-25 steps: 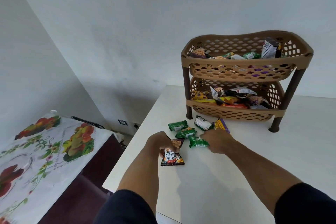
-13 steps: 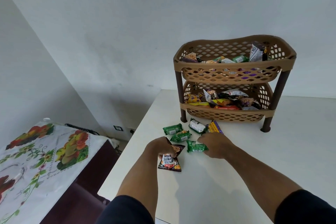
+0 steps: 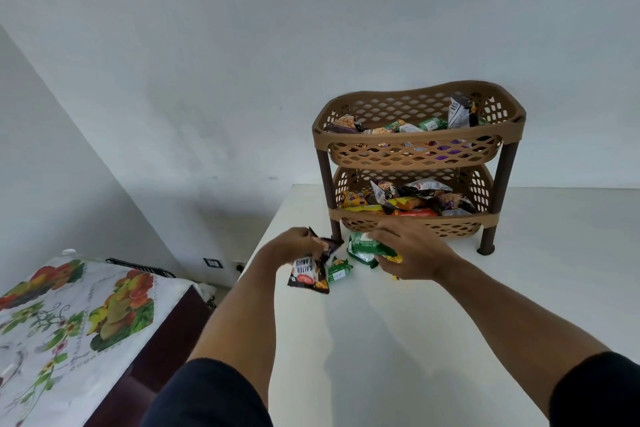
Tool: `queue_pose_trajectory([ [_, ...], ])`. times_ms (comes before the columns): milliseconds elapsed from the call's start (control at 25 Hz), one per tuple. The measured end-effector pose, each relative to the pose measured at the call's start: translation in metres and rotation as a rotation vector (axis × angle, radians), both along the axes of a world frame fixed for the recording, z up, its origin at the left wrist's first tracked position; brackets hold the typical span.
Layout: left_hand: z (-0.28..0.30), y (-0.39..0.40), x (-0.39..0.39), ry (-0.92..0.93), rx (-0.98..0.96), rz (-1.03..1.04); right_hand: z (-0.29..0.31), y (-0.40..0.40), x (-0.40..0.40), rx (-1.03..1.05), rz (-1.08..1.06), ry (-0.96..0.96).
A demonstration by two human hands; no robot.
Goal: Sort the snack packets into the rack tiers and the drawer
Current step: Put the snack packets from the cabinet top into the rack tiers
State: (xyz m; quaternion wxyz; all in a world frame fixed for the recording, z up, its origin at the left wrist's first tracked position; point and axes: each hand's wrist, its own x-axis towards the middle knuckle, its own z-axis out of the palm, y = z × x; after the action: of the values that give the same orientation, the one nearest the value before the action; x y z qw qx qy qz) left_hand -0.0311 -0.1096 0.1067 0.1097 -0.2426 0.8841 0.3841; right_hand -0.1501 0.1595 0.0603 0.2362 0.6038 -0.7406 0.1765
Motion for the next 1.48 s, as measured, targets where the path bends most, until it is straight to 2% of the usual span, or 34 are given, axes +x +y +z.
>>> queue_pose_trajectory([
  [120, 0.036, -0.005, -0.013, 0.215, 0.164, 0.085, 0.030, -0.001, -0.010, -0.147, -0.001, 0.039],
  [280, 0.093, 0.000, -0.022, 0.491, 0.293, 0.073, 0.081, -0.005, -0.021, -0.310, 0.030, 0.090],
  [440, 0.150, 0.014, -0.034, 0.724, 0.360, 0.094, 0.131, -0.009, -0.031, -0.473, 0.023, 0.112],
  [560, 0.179, 0.022, -0.048, 0.824, 0.319, 0.160, 0.161, -0.009, -0.040, -0.575, -0.033, 0.068],
  [760, 0.193, 0.035, -0.080, 0.911, 0.227, 0.229, 0.182, -0.004, -0.055, -0.613, -0.141, -0.085],
  [920, 0.183, 0.044, -0.099, 0.902, 0.165, 0.284, 0.186, -0.002, -0.062, -0.580, -0.283, -0.204],
  [1120, 0.173, 0.049, -0.121, 0.896, 0.225, 0.337, 0.182, -0.006, -0.074, -0.676, -0.484, -0.501],
  [1200, 0.170, 0.047, -0.128, 0.873, 0.184, 0.352, 0.181, -0.005, -0.080, -0.689, -0.534, -0.579],
  [1360, 0.162, 0.045, -0.139, 0.828, -0.007, 0.340, 0.180, -0.001, -0.091, -0.634, -0.600, -0.629],
  [1480, 0.159, 0.046, -0.145, 0.806, -0.056, 0.317, 0.180, 0.000, -0.098, -0.587, -0.618, -0.667],
])
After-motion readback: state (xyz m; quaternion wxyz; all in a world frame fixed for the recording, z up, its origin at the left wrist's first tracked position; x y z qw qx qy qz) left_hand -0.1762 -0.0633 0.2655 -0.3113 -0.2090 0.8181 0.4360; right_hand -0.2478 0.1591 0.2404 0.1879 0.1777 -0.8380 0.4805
